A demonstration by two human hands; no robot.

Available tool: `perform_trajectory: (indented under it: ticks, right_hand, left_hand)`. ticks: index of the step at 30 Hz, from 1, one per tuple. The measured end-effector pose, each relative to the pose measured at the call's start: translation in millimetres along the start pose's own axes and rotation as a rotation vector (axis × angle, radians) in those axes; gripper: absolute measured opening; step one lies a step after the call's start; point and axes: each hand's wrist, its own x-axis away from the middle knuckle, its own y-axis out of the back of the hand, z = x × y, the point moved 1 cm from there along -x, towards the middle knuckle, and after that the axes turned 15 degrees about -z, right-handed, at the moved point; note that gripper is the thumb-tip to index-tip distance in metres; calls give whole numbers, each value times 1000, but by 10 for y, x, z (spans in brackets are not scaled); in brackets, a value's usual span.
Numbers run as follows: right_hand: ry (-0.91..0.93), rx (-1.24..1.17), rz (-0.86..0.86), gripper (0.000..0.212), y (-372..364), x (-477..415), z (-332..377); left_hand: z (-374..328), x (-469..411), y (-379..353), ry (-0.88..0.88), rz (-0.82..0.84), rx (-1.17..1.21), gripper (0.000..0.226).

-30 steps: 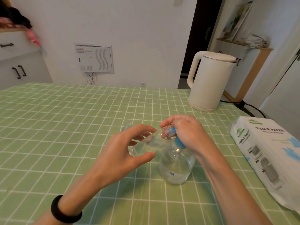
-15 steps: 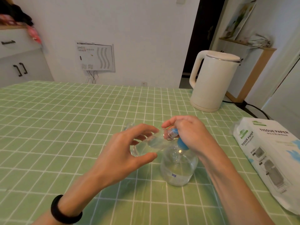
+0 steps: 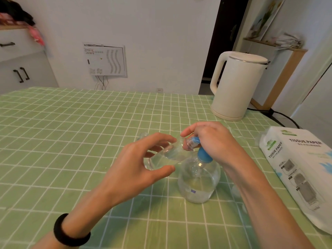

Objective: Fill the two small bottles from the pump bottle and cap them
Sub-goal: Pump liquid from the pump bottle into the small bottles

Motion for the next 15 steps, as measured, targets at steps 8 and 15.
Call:
perform_trajectory:
  ticks: [8,15]
  right_hand:
    - [-24,-20,18,38,-17,55,-24]
    - [15,-11,-20,41,26,26,0]
  left_hand:
    - [18,21,7,-1,-7,-30,51]
    - [-14,15,10,-1,-4,6,51]
